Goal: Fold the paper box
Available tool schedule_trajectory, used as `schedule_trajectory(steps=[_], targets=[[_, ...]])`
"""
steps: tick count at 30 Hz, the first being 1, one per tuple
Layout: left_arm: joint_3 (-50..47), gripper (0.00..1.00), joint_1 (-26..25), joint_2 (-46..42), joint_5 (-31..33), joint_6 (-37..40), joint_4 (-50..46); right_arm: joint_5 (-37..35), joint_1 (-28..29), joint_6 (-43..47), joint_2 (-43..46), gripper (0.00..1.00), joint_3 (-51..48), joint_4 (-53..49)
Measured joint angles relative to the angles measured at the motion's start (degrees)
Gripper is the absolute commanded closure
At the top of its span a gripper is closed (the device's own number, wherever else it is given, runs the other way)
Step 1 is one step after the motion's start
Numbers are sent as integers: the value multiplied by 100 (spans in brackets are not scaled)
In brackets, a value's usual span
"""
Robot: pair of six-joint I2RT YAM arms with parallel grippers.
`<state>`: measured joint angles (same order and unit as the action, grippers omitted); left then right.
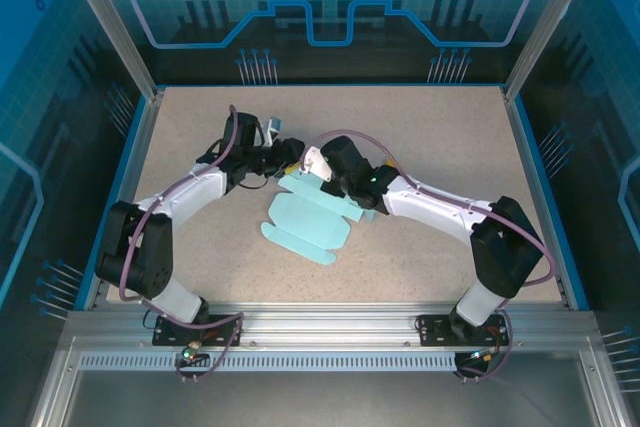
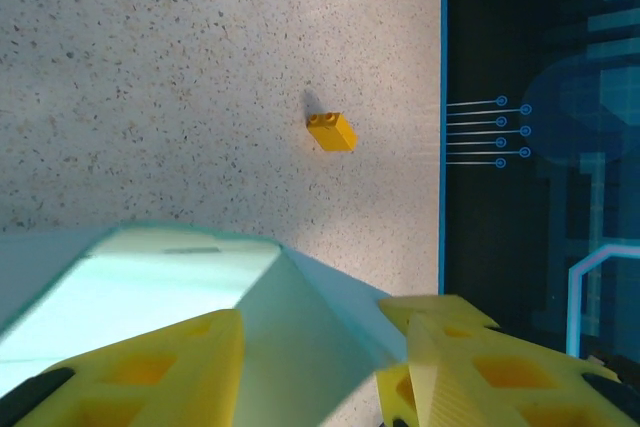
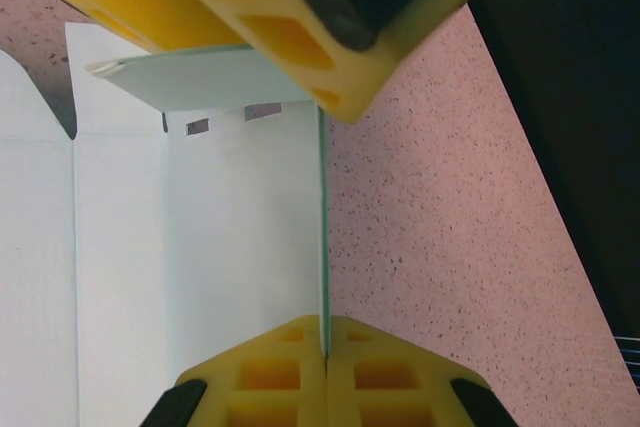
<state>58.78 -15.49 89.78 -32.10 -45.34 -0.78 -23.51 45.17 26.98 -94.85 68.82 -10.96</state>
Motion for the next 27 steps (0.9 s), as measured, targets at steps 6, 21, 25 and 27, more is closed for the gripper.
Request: schedule_trajectory(steps=[6, 21, 25, 27], targets=[[-203, 50, 0, -92, -120, -229, 166, 66, -76, -74, -66, 100, 4, -50], [-411, 51, -96, -81, -269, -837, 846, 684, -260, -616, -66, 100, 4, -15], [-424, 50, -87, -81, -243, -824, 859, 916, -372, -649, -63, 100, -15, -15], [-424, 48, -50, -81, -221, -763, 835, 1060, -444, -667, -48, 100, -48, -17]])
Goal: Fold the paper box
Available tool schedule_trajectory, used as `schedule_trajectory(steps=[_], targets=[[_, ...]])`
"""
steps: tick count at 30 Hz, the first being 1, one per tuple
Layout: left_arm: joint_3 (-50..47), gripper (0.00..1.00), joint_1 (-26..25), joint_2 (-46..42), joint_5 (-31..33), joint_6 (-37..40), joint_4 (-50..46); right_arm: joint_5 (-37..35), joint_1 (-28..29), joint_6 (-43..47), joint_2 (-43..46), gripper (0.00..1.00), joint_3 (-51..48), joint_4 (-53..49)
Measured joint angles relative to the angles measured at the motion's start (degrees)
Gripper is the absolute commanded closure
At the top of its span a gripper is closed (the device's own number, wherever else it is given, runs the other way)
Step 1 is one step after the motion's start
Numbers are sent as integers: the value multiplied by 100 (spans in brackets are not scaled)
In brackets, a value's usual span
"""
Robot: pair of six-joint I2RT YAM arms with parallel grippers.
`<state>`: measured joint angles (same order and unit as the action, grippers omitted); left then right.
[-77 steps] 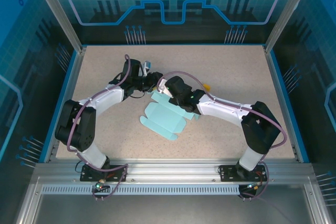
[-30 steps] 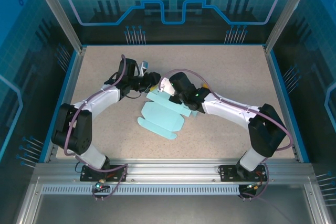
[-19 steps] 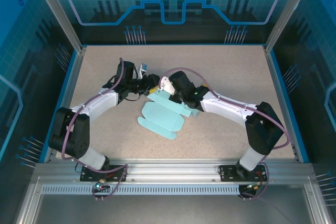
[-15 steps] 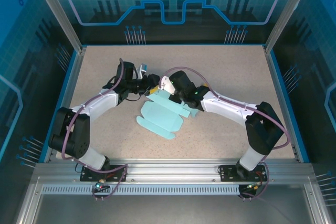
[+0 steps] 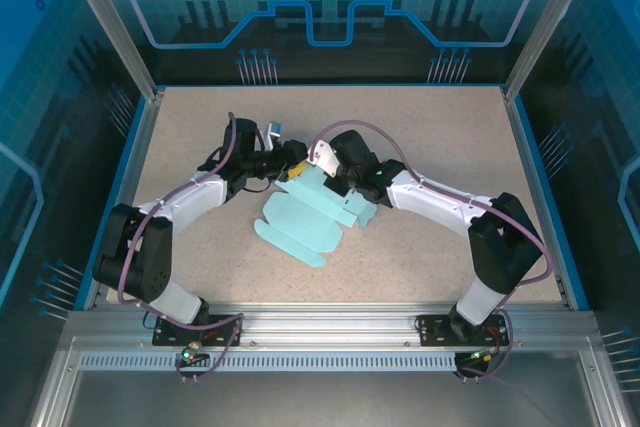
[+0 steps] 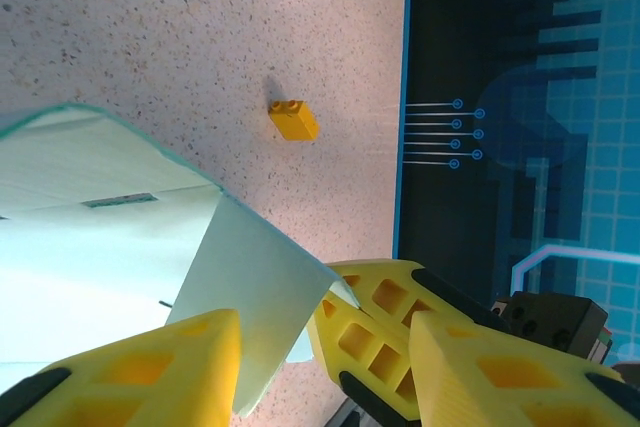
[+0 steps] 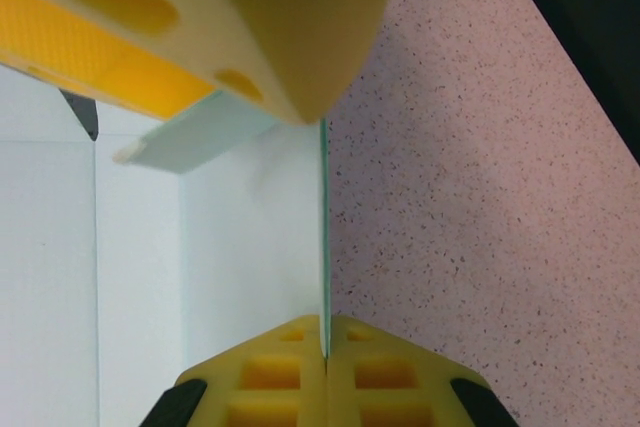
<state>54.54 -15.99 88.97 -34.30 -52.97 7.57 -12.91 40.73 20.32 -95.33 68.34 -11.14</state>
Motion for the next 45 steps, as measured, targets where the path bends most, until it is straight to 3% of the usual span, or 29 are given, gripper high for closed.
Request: schedule_trajectory(steps=[6, 12, 18, 25, 34, 45], targets=[[0, 40, 114, -216, 216, 455, -413, 476, -267, -2, 138, 100, -15, -181], [-57, 39, 127, -916, 758, 1357, -1029, 1132, -616, -24, 216, 100, 70, -761], [-765, 41, 50, -1381, 1056, 2173, -861, 1700, -925, -107, 216, 100, 315, -1346], [-1263, 41, -730, -1235, 1777, 3003, -772, 2116, -1145, -225, 192, 100, 605, -1681], [-1132, 39, -754, -522, 2702, 3582, -723, 2350, -1154, -258, 17, 100, 660, -1814], [-979, 37, -789, -50, 2975, 3812, -608, 2452, -1154, -262, -55, 100, 741, -1845]])
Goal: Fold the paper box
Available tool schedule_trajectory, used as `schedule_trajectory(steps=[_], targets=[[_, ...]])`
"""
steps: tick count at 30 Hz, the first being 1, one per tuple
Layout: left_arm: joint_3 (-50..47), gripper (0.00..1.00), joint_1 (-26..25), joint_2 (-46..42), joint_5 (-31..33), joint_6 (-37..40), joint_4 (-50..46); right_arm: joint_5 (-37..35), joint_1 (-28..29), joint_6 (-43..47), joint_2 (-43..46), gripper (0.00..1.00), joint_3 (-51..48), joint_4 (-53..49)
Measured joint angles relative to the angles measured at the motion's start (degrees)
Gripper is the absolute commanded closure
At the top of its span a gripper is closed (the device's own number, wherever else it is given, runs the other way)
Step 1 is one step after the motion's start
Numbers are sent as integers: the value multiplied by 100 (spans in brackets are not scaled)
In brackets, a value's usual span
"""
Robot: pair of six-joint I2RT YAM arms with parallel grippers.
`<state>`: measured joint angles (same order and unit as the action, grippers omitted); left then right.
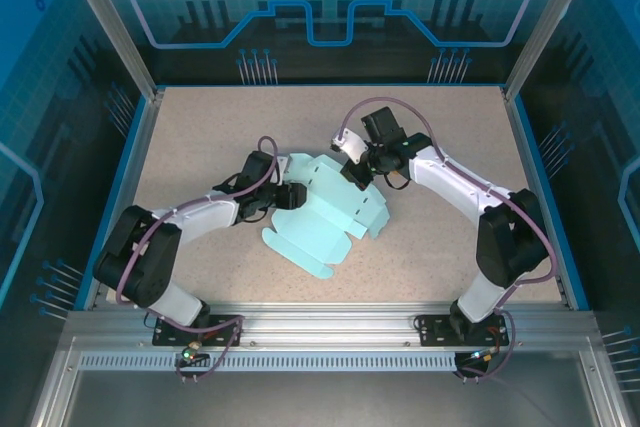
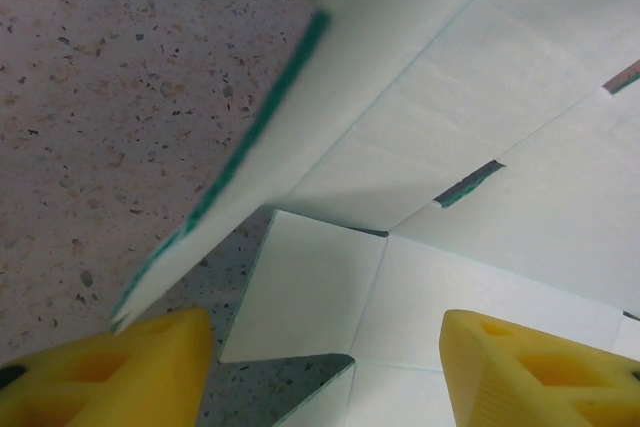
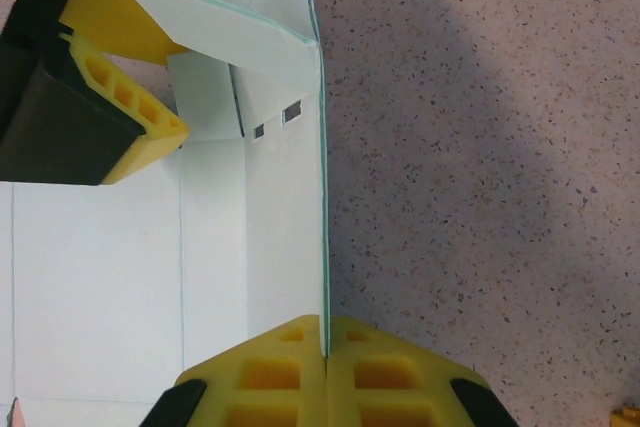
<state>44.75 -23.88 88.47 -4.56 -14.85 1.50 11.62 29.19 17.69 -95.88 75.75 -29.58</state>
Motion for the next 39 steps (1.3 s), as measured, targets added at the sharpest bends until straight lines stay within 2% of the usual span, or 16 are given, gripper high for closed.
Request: schedule_trajectory(steps=[18, 28, 34, 39], targets=[[-63, 41, -229, -269, -669, -186, 498, -55, 0, -339, -83, 100, 50, 66], [-101, 41, -286, 243, -1038, -479, 1139, 2, 4, -485, -92, 100, 48, 111], [-103, 40, -286, 129, -1023, -422, 1102, -44, 4, -479, -92, 100, 48, 109], [-98, 38, -286, -417, -734, -52, 629, -63, 4, -431, -92, 100, 48, 116]])
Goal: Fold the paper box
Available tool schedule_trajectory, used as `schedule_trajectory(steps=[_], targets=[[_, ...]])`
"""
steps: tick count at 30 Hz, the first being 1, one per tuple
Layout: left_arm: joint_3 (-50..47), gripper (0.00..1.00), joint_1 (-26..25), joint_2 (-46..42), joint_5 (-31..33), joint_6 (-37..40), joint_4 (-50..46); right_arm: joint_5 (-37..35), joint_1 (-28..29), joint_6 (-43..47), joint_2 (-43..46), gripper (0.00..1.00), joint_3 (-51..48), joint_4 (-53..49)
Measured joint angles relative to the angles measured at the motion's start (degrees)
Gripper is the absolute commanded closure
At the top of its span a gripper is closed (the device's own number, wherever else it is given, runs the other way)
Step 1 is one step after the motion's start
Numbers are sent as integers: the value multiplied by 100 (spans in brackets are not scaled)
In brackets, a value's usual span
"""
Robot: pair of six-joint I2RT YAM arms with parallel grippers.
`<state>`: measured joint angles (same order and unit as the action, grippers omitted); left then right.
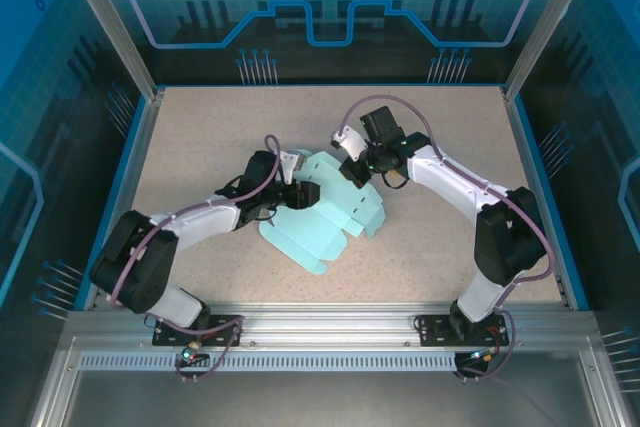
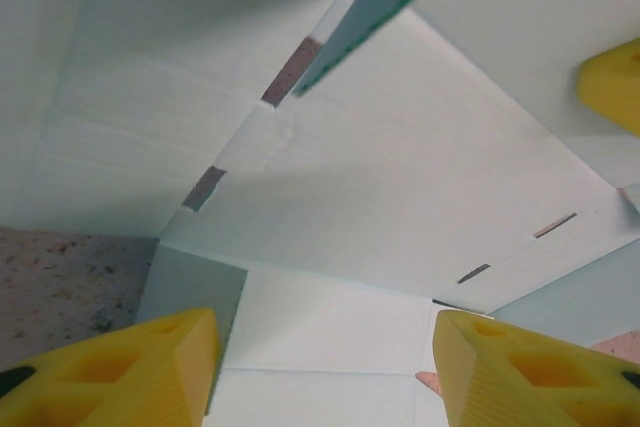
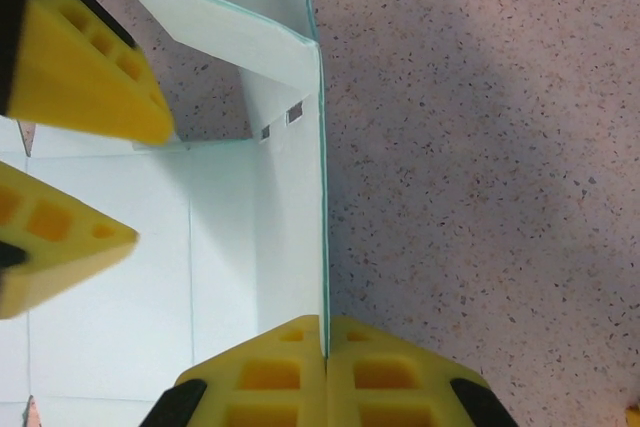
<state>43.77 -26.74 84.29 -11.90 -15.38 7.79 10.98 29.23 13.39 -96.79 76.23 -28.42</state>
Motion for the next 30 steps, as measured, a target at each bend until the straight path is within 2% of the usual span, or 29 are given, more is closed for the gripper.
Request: schedule_trajectory(steps=[4, 9, 18, 30], targets=[[105, 38, 22, -358, 245, 284, -308, 7, 0, 57, 0, 100, 0, 15], [411, 40, 116, -407, 332, 529, -562, 46, 0, 81, 0, 100, 0, 17], [1342, 43, 173, 92, 319, 852, -859, 114, 2, 120, 0, 100, 0, 17], [1502, 59, 173, 385, 149, 1093, -1054, 155, 2, 120, 0, 100, 0, 15]])
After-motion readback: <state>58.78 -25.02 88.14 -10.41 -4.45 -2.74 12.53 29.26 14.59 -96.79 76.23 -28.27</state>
